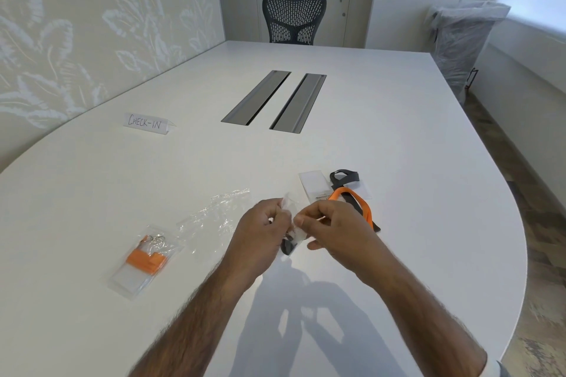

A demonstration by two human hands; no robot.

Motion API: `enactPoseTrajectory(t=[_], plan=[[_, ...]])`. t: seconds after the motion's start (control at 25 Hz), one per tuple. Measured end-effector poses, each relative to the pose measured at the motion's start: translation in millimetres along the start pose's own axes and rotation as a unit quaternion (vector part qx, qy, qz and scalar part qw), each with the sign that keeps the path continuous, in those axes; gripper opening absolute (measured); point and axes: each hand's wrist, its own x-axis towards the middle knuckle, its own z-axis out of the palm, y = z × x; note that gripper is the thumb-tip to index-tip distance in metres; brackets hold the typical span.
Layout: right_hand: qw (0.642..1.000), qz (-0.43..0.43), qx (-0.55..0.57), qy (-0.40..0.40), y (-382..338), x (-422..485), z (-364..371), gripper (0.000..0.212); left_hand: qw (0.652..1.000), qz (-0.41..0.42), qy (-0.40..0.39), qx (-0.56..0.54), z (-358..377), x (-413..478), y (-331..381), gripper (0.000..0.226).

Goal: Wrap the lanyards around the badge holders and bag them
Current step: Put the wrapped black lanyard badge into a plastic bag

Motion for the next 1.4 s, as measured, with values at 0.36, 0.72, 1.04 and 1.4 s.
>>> enactPoseTrajectory(t=[0.36, 0.72, 1.04, 1.4], plan=[[0.989, -0.113, -0.016, 0.093, 9, 4, 9, 0.010, 0.993, -0.012, 0.042, -0.106, -9, 11, -13, 0.035], [0.988, -0.083, 0.129, 0.017, 14, 5, 1, 0.016, 0.976, -0.025, -0.040, -0.214, -24, 12, -29, 0.014], [0.990, -0.056, 0.133, 0.001, 16, 1, 4, 0.018, 0.995, 0.022, 0.063, -0.074, -16, 11, -29, 0.022], [0.988, -0.027, 0.153, 0.004, 21, 5, -5, 0.022, 0.989, -0.018, -0.041, -0.140, -22, 10, -27, 0.023]])
